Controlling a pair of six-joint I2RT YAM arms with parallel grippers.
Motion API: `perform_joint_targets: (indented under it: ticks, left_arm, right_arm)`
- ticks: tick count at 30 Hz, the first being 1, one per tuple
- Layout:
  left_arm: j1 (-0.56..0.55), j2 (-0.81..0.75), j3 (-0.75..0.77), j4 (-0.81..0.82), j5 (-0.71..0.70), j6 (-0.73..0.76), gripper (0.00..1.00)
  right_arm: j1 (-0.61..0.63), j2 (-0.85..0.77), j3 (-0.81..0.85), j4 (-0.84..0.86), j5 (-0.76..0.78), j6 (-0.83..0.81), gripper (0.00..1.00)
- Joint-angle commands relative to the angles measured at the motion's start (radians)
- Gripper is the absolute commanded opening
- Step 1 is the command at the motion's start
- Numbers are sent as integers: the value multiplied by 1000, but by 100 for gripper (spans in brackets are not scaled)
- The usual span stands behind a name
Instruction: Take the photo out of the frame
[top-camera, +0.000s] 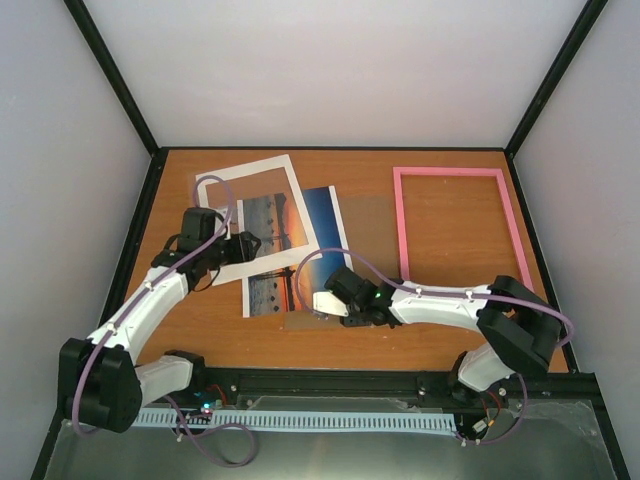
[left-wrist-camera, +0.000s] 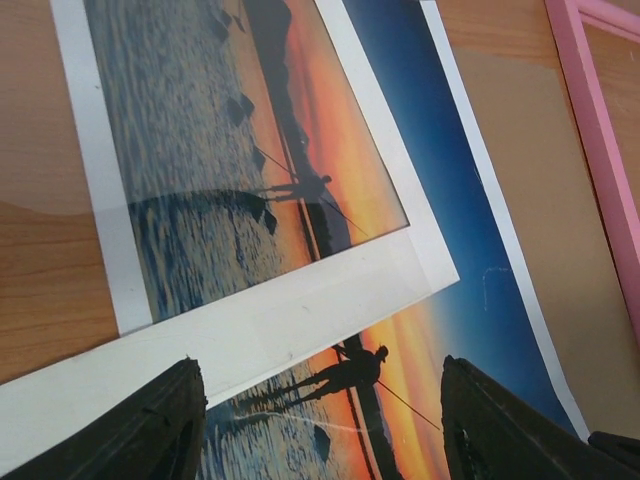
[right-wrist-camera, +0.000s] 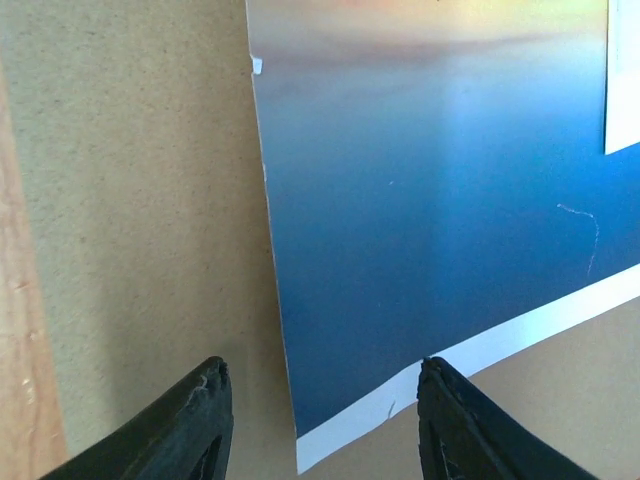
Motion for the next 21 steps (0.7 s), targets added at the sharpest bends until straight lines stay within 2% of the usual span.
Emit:
perform_joint_targets:
  ticks: [1,5,8,11,18,21]
  left_arm:
    - [31,-23,7,28,2,18,65]
    - [50,-24,4,31,20,16,65]
    - [62,-24,2,34,27,15,65]
    - [80,-24,1,36,38,14,65]
    - [91,-24,3,40,32,15,65]
    - [93,-20,5,39,31,15,65]
  right_arm:
    - [17,28,-12,70,46,-34,49]
    - [23,32,-28,83,25,-43,49]
    - [33,45,-49,135,71,-55,46]
    - [42,75,-63,211,155,-65,39]
    - [53,91,-103,347,263,-122,30]
    - [55,58,-108,355,261,-124,20]
